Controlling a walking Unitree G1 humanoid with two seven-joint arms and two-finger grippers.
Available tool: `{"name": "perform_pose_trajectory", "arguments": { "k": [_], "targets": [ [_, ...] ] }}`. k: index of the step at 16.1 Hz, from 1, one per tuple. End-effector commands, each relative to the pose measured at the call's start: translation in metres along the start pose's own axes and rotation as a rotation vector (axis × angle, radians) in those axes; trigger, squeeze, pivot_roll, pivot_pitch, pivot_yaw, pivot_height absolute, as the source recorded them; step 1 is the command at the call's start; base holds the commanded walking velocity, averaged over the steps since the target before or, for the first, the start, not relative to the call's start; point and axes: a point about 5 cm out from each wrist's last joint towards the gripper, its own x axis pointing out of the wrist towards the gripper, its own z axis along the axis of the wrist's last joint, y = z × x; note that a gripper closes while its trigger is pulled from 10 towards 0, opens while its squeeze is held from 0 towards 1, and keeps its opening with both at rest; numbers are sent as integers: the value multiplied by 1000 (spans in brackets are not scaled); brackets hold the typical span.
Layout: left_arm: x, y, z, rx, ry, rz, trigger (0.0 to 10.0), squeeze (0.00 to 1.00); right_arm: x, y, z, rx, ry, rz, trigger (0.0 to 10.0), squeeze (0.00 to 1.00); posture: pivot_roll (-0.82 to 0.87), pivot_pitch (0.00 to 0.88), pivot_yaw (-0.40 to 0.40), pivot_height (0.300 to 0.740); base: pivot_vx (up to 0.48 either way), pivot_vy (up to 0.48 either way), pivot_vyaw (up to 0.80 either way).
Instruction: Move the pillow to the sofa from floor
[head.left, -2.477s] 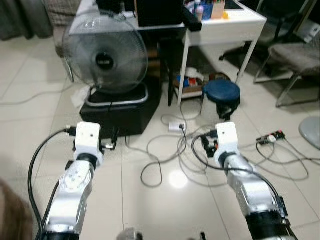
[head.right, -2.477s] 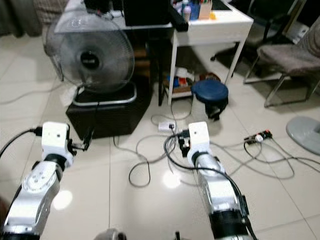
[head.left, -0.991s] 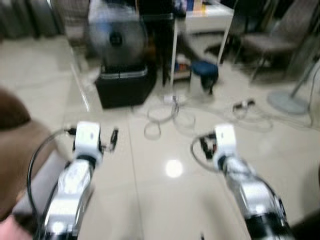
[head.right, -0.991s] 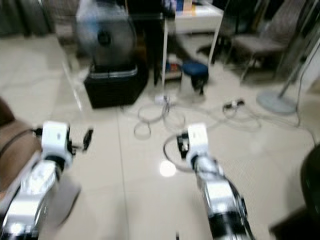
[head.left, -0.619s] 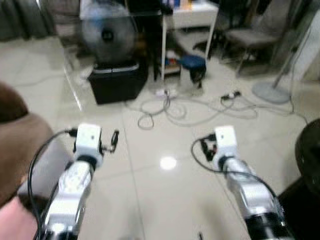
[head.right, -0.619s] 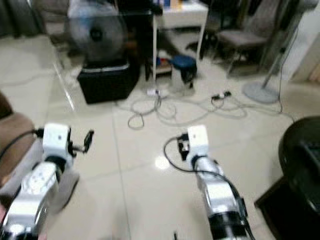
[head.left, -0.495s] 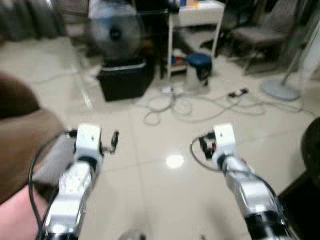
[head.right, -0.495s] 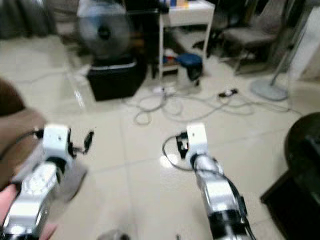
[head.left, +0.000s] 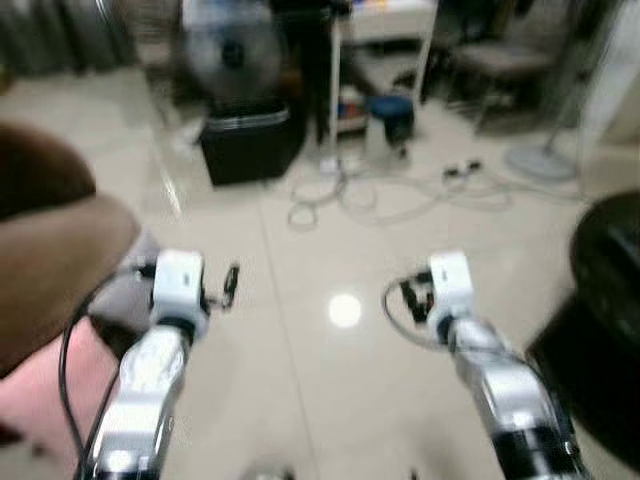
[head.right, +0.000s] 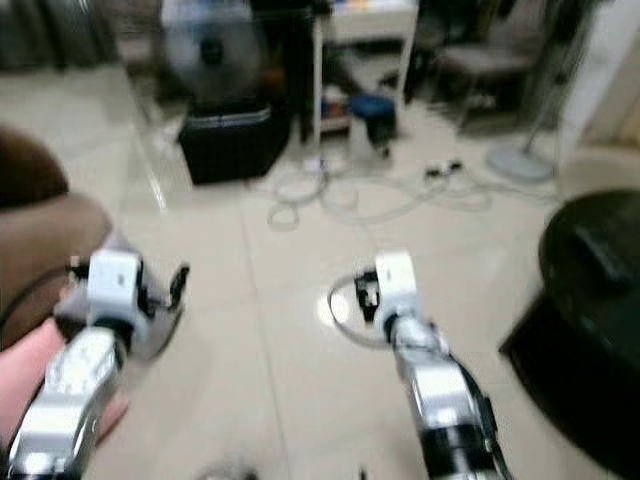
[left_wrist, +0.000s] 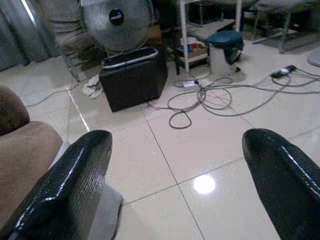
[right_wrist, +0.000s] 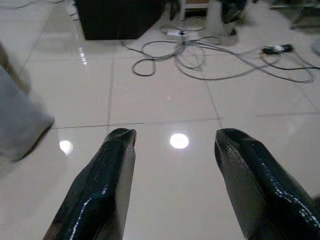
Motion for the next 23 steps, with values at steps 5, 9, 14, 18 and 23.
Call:
{"name": "perform_pose_trajectory", "arguments": {
  "k": [5,9,14,18,23],
  "targets": [
    [1,8,4,40,-8,35,10000,0,1,9,8,-45,-41,64,10000,0,81,0,18,740,0,0,480],
    [0,11,4,55,-2,48,10000,0,1,9,5,-44,-36,78,10000,0,83,0,17,740,0,0,800],
    [-2,13,5,72,-6,61,10000,0,0,10,1,-38,-27,109,10000,0,83,0,17,740,0,0,800],
    [-4,15,3,74,2,78,10000,0,1,9,-1,-51,-20,126,10000,0,91,0,17,740,0,0,800],
    [-6,11,4,58,-9,72,10000,0,2,10,-2,-52,-18,160,10000,0,95,0,6,740,265,0,800]
  ]
}}
